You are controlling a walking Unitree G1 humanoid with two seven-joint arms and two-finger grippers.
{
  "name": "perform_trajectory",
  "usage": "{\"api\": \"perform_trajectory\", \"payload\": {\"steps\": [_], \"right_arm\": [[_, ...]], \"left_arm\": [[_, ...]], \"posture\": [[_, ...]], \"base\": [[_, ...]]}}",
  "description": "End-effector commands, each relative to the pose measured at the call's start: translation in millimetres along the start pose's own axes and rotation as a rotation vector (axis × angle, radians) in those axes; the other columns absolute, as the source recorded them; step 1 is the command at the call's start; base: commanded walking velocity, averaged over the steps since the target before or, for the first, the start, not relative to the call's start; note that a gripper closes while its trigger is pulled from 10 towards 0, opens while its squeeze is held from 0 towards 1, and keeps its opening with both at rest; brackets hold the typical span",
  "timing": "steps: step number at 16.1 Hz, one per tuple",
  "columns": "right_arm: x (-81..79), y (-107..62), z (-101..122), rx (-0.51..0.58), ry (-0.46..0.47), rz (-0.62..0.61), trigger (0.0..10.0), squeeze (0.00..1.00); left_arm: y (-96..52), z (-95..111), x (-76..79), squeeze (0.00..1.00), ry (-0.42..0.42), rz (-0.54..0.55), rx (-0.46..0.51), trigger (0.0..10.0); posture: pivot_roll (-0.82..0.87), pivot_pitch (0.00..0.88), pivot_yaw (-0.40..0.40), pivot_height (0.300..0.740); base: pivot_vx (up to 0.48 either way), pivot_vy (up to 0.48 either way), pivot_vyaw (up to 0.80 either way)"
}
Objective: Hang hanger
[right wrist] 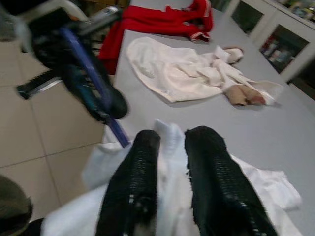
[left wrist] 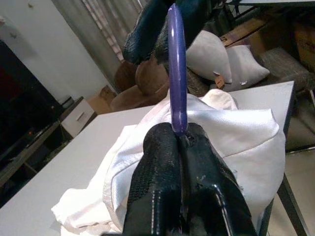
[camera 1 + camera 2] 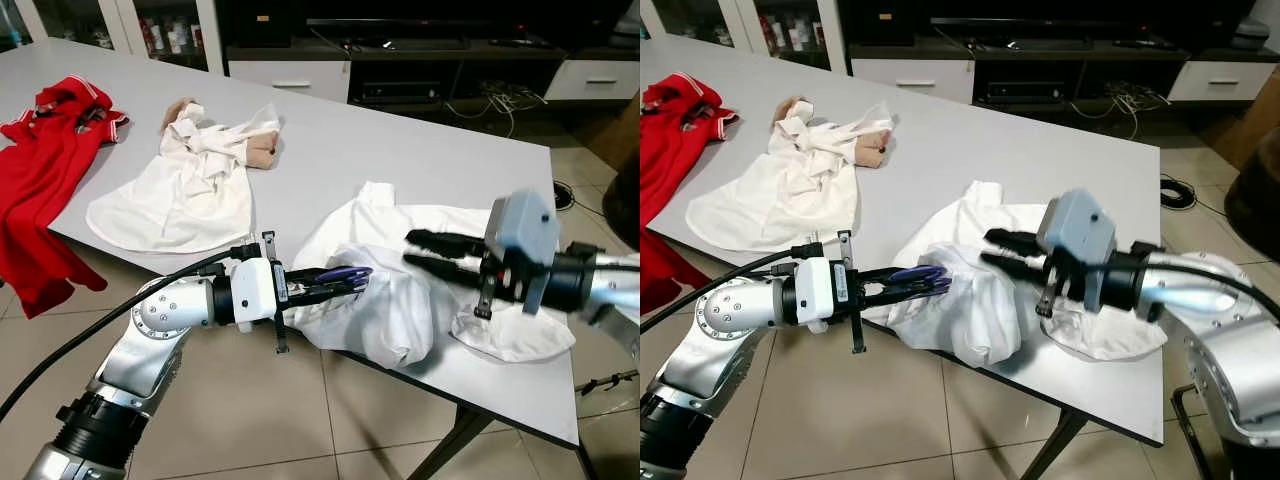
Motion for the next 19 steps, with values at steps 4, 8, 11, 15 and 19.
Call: {"api": "perform_trajectory", "payload": {"steps": [4,8,11,15,19], "right_arm": [[-3.7,3.6,-25,-0.150,-0.080,0.002,10.0,1.00],[-6.7,-4.7,-54,-0.307,-0.139,0.020,10.0,1.00],[-3.4,-2.4,-70,-0.364,-0.182,-0.001,10.0,1.00],[-0.1,11.1,-70,-0.336,-0.182,-0.046,10.0,1.00],[3.9,25.0,-77,-0.355,-0.206,-0.067,10.0,0.00]], "left_arm": [[4.4,-4,8.1,0.00,0.098,-0.091,-0.043,10.0],[1.8,-4,2.5,0.00,0.122,-0.090,-0.047,10.0],[1.5,-1,-3.2,0.00,0.128,-0.086,-0.030,10.0],[5.7,2,-0.1,0.00,0.123,-0.093,-0.010,10.0],[11.2,7,2.0,0.00,0.125,-0.107,0.018,10.0]], "posture": [[-0.02,0.052,-0.015,0.740],[-0.02,0.055,-0.018,0.740],[-0.02,0.053,-0.017,0.740],[-0.02,0.054,-0.014,0.740],[-0.02,0.056,-0.014,0.740]], "base": [[0.000,0.000,0.00],[0.000,0.000,0.00],[0.000,0.000,0.00],[0.000,0.000,0.00],[0.000,0.000,0.00]]}}
Point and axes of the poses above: a point about 5 cm out from each wrist's last joint towards the gripper, its own y axis pointing out of the wrist towards the gripper, its own z axis along the axis of the wrist's last joint, x = y × z, the point moved 5 cm from there along y, pointing out of the wrist towards the gripper, and after that the axes turned 1 degree about y, right-handed, at the moved point
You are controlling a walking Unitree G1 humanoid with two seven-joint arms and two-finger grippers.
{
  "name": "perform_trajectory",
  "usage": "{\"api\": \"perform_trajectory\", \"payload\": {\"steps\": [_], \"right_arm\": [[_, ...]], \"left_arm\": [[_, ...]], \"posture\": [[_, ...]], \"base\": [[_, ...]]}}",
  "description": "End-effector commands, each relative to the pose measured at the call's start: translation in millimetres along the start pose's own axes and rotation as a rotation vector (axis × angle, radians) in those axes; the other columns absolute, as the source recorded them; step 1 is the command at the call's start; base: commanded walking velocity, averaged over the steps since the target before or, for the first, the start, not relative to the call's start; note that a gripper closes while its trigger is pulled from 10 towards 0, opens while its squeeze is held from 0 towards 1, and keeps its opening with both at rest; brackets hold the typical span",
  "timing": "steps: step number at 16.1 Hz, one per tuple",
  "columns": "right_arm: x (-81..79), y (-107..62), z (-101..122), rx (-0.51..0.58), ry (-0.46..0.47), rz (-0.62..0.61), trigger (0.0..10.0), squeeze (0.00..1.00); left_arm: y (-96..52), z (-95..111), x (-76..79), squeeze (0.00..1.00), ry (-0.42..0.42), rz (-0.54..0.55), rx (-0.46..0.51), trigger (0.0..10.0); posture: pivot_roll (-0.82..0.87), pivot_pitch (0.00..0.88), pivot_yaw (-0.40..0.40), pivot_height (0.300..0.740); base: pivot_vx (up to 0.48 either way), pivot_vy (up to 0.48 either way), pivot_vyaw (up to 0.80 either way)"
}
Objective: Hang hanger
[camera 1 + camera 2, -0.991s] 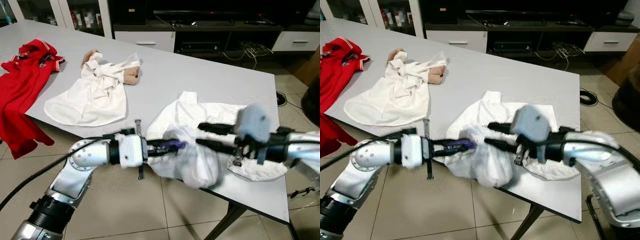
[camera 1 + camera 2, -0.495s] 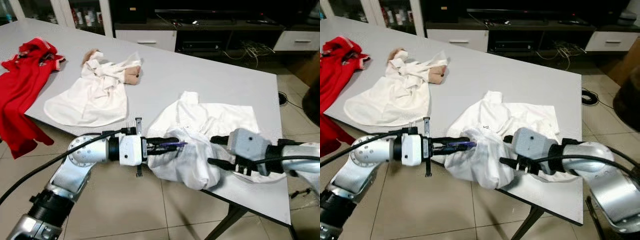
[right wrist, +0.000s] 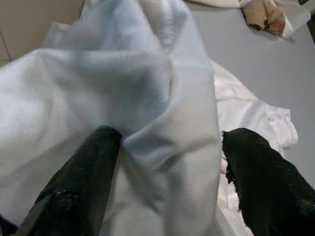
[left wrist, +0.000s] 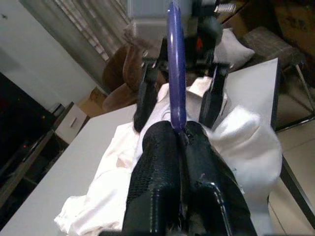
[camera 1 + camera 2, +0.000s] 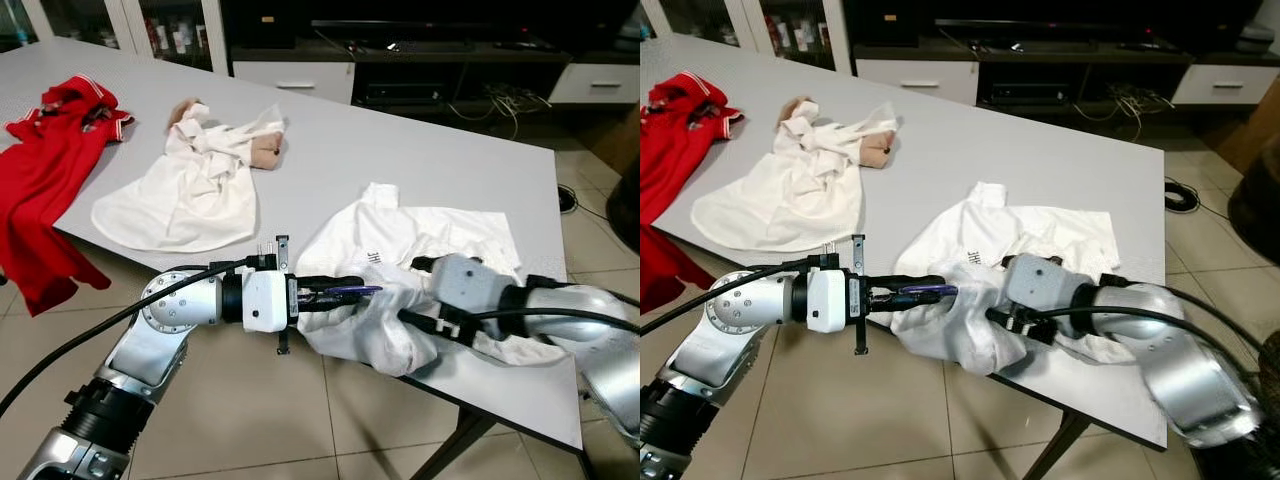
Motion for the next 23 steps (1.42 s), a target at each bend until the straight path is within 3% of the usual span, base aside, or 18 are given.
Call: {"api": "perform_trajectory", "payload": {"steps": [1,2,5,8,9,14,23], "right_arm": [[0.6,2.5,4,0.006,-0.012,0.002,4.6,0.00],[-0.6,3.3,5,0.008,-0.018,0.008,0.0,0.00],[-0.2,4.7,3,0.003,-0.041,0.001,0.0,0.00],[17.0,3.1,3,0.001,-0.096,-0.085,0.0,0.00],[11.6,2.9,1,-0.005,-0.102,-0.053,0.0,0.00],[6.7,6.9,0,0.010,-0.086,-0.040,0.0,0.00],[18.8,10.2,-10,0.000,-0.023,-0.135,0.0,0.00]], "left_arm": [[5.7,11,-2.0,0.00,0.030,-0.020,0.037,10.0],[6.3,12,-1.7,0.00,0.034,-0.022,0.040,10.0],[7.2,15,-4.3,0.00,0.047,-0.014,0.051,10.0],[6.8,11,-2.6,0.00,0.080,-0.026,0.025,10.0],[6.7,9,-1.5,0.00,0.090,-0.035,0.014,10.0],[5.2,5,-5.0,0.00,0.095,-0.024,-0.004,10.0],[3.7,1,-11.7,0.00,0.090,0.028,-0.012,10.0]], "posture": [[-0.02,0.056,-0.016,0.740],[-0.02,0.056,-0.016,0.740],[-0.01,0.056,-0.017,0.740],[-0.02,0.055,-0.014,0.740],[-0.02,0.052,-0.010,0.740],[-0.01,0.049,-0.006,0.740],[-0.01,0.049,-0.006,0.740]], "base": [[0.000,0.000,0.00],[0.000,0.000,0.00],[0.000,0.000,0.00],[0.000,0.000,0.00],[0.000,0.000,0.00],[0.000,0.000,0.00],[0.000,0.000,0.00]]}}
Point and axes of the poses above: a point about 5 cm out from each wrist's last joint towards the gripper, its own y axis pointing out of the wrist towards the gripper, its own z axis along the axis of the wrist's last joint, x = y × z, the point moved 5 cm from there along y, pointing out of the wrist towards the gripper, and after that the axes turned 1 degree about y, right-handed, at the moved point
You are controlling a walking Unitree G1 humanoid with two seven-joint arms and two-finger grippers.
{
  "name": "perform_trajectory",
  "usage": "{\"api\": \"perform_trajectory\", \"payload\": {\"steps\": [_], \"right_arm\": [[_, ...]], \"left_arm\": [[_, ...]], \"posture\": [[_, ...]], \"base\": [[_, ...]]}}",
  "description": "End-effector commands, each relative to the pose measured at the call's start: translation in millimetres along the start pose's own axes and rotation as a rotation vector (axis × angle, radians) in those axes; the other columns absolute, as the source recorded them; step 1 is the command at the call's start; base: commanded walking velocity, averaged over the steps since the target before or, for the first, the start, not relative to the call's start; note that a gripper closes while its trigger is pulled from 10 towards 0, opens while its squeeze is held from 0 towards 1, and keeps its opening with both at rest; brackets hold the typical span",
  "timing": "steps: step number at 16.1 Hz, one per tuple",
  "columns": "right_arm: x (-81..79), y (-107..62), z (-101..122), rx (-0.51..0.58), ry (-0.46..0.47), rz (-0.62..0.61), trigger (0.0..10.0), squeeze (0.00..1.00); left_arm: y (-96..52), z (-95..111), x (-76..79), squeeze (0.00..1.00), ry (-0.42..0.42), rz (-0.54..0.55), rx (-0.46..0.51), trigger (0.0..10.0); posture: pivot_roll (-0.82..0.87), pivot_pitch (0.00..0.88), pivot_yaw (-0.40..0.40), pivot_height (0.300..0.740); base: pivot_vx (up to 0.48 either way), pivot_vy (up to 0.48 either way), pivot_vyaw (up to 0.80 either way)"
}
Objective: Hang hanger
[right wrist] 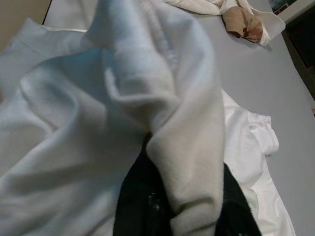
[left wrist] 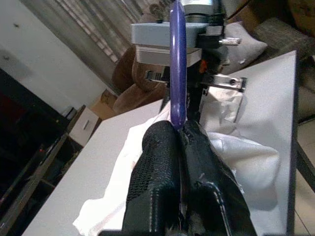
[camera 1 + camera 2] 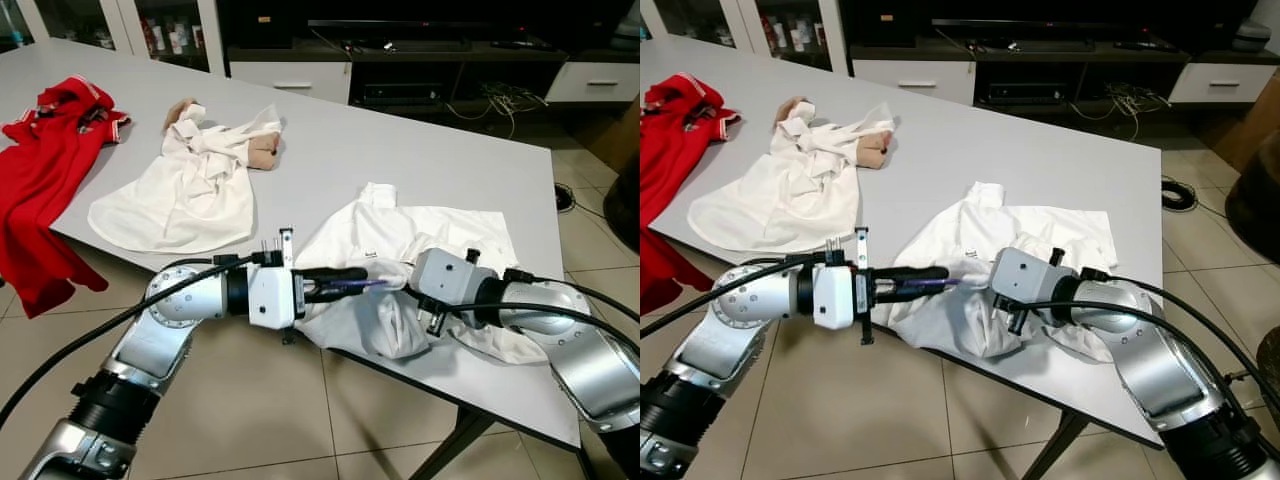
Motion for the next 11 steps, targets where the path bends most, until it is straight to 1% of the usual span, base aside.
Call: {"api": "perform_trajectory", "payload": {"steps": [1,2,3,4,5,7,8,9,10,11], "right_arm": [[13.5,-6.1,-7,-0.024,0.013,-0.071,0.0,0.00],[15.2,-6.6,-8,-0.025,0.016,-0.081,0.0,0.00],[16.0,-6.8,-8,-0.023,0.018,-0.084,0.0,0.00],[15.9,-7.2,-8,-0.023,0.019,-0.084,0.0,0.00],[15.8,-7.4,-9,-0.023,0.020,-0.084,0.0,0.00],[12.5,-8.6,-11,-0.023,0.020,-0.070,0.0,0.00],[9.3,-9.4,-10,-0.014,0.016,-0.055,0.0,0.00],[1.0,-11.3,-6,0.015,0.003,-0.014,0.0,0.00],[-5.2,-12.5,-3,0.037,-0.007,0.017,0.0,0.00],[-9.5,-13.6,-1,0.051,-0.012,0.039,0.0,0.00]], "left_arm": [[-0.2,1,-2.2,0.00,0.020,-0.010,0.000,10.0],[-1.6,3,-4.8,1.00,-0.020,0.007,0.023,10.0],[-2.3,5,-5.5,1.00,-0.050,0.009,0.041,10.0],[-3.0,4,-1.0,1.00,-0.035,-0.029,0.019,10.0],[-3.8,2,0.9,1.00,-0.027,-0.045,0.004,10.0],[-11.8,-13,4.9,1.00,-0.008,-0.084,-0.088,10.0],[-21.0,-25,1.7,0.24,-0.008,-0.083,-0.153,10.0],[-37.5,-36,-17.5,0.00,-0.002,-0.012,-0.215,10.0],[-44.6,-35,-36.7,0.00,0.007,0.078,-0.218,10.0],[-49.3,-33,-51.1,0.00,0.018,0.148,-0.214,10.0]], "posture": [[-0.01,0.049,-0.008,0.740],[-0.02,0.048,-0.008,0.740],[-0.02,0.048,-0.008,0.740],[-0.02,0.045,-0.010,0.740],[-0.02,0.045,-0.009,0.740],[-0.02,0.044,-0.010,0.740],[-0.02,0.044,-0.009,0.740],[-0.02,0.044,-0.009,0.740],[-0.02,0.044,-0.009,0.740],[-0.02,0.044,-0.006,0.740]], "base": [[0.000,0.000,0.00],[0.000,0.000,0.00],[0.000,0.000,0.00],[0.000,0.000,0.00],[0.000,0.000,0.00],[0.000,0.000,0.00],[0.000,0.000,0.00],[0.000,0.000,0.00],[0.000,0.000,0.00],[0.000,0.000,0.00]]}}
Point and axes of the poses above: a point about 5 cm out from each wrist's last joint towards the gripper, its own y axis pointing out of the wrist towards the gripper, its own z axis along the axis of the wrist's last joint, x = y × z, the point moved 5 cm from there along y, pointing out of the wrist towards the gripper, and after that the axes turned 1 degree about y, right-handed, at the moved point
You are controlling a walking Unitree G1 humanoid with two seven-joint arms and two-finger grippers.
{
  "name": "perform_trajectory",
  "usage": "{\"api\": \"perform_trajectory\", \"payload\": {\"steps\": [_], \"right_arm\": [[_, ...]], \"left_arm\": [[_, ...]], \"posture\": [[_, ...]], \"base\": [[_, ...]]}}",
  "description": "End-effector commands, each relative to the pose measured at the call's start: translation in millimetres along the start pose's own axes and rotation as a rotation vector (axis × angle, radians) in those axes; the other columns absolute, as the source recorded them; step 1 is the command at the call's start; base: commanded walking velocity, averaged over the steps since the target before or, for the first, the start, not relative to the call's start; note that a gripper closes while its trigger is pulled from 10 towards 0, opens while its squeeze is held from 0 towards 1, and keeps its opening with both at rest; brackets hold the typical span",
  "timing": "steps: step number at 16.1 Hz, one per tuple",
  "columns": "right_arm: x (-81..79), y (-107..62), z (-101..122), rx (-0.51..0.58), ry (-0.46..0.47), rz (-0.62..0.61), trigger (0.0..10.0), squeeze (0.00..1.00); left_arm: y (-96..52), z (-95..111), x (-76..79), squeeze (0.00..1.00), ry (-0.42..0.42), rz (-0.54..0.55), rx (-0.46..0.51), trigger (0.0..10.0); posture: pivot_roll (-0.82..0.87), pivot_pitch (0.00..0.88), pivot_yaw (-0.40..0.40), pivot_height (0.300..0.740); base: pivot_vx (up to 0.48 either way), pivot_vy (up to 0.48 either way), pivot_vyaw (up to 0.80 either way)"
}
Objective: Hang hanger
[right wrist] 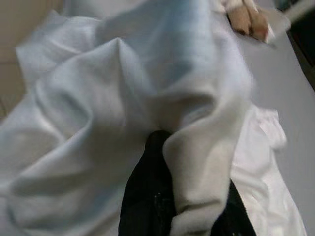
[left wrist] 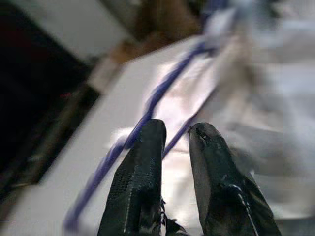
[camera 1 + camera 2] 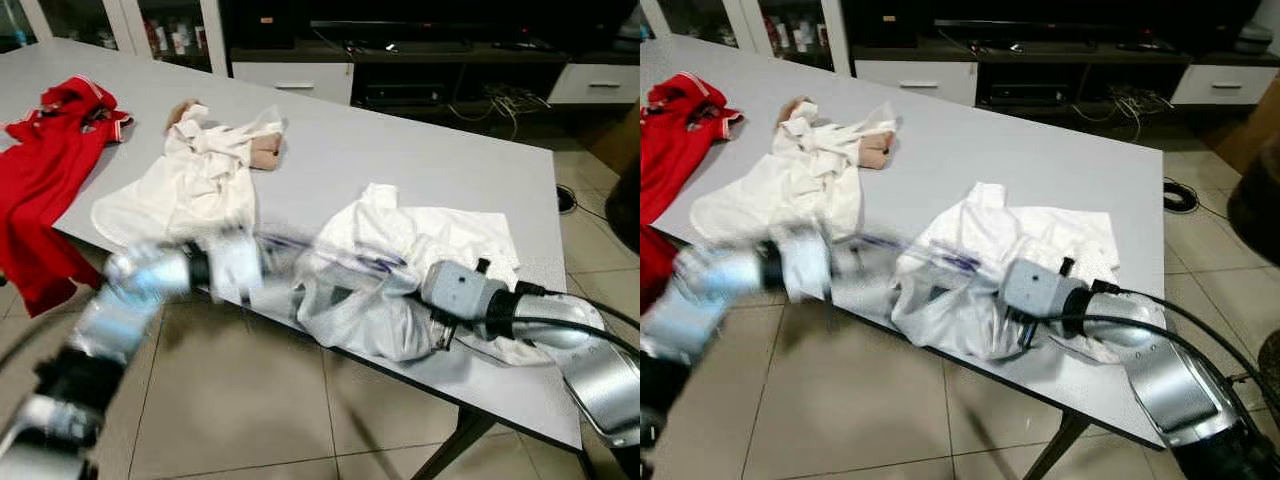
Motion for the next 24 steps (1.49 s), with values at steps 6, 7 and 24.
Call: {"api": "perform_trajectory", "payload": {"steps": [6,7,24], "right_arm": [[3.1,-11.4,14,0.095,-0.032,-0.025,0.0,0.00],[5.3,-13.1,13,0.093,-0.035,-0.044,0.0,0.00],[13.1,-24.3,66,0.411,-0.030,-0.164,0.0,0.00]], "left_arm": [[-24.0,6,-32.5,0.00,-0.401,0.217,0.191,10.0],[-30.8,3,-33.9,0.00,-0.518,0.229,0.224,10.0],[12.4,-40,19.1,0.00,-1.123,0.238,0.301,10.0]], "posture": [[-0.03,0.046,-0.010,0.740],[-0.03,0.047,-0.013,0.740],[-0.04,0.049,0.011,0.740]], "base": [[0.000,0.000,0.00],[0.000,0.000,0.00],[0.000,0.000,0.00]]}}
Point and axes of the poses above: a point about 5 cm out from each wrist's last joint towards the gripper, its own y axis pointing out of the wrist towards the gripper, its own z axis along the axis of the wrist's last joint, x = y × z, the point moved 5 cm from there along y, pointing out of the wrist towards the gripper, and after that the axes turned 1 degree about y, right-handed, at the moved point
